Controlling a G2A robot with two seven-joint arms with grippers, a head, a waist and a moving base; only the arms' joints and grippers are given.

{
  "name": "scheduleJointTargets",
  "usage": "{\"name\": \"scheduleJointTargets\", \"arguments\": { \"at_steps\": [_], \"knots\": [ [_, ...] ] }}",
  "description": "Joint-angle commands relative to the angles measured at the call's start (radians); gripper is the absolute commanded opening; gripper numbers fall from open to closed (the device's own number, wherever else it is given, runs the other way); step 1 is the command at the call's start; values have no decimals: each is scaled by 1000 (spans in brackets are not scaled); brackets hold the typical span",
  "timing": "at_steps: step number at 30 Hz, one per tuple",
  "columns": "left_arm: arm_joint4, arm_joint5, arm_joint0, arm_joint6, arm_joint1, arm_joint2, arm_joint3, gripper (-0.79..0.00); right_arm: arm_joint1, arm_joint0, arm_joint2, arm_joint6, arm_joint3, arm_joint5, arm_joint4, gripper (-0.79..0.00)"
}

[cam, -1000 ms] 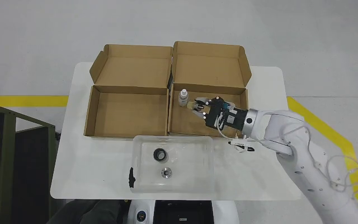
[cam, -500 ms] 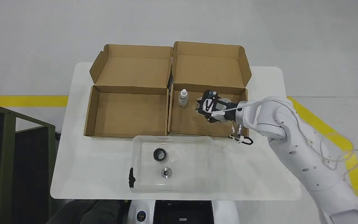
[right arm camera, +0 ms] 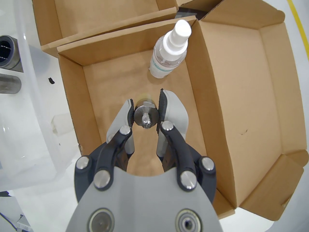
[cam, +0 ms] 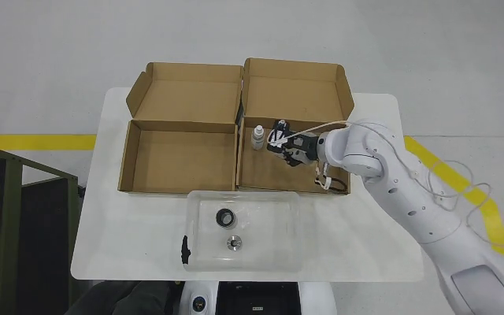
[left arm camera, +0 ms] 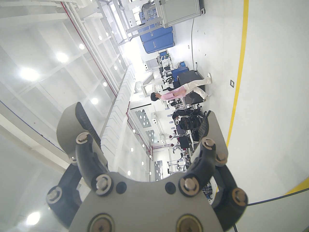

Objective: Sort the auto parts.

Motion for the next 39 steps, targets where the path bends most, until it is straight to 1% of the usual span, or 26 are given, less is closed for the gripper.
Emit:
{"name": "scheduleJointTargets", "arguments": {
  "at_steps": [1,14,16,17,20,21,23,24,26,32,34,37,39],
  "knots": [
    [0,0,0,0,0,0,0,0,-9,17,-20,-6,25,7,-9,-785],
    [0,0,0,0,0,0,0,0,-65,82,-120,-18,170,49,-68,-785],
    [0,0,0,0,0,0,0,0,-72,87,-129,-18,182,50,-73,-723],
    [0,0,0,0,0,0,0,0,-75,88,-133,-20,187,52,-73,-708],
    [0,0,0,0,0,0,0,0,-83,93,-143,-24,198,52,-76,-699],
    [0,0,0,0,0,0,0,0,-86,94,-145,-25,202,51,-77,-677],
    [0,0,0,0,0,0,0,0,-90,95,-149,-27,205,55,-82,-533],
    [0,0,0,0,0,0,0,0,-92,95,-152,-26,205,57,-86,-480],
    [0,0,0,0,0,0,0,0,-95,93,-154,-26,206,58,-89,-425],
    [0,0,0,0,0,0,0,0,-94,75,-136,-38,192,49,-88,-403],
    [0,0,0,0,0,0,0,0,-88,65,-117,-36,174,49,-90,-394],
    [0,0,0,0,0,0,0,0,-72,41,-77,-19,130,49,-90,-339],
    [0,0,0,0,0,0,0,0,-60,21,-46,3,87,41,-89,-329]
  ]
}}
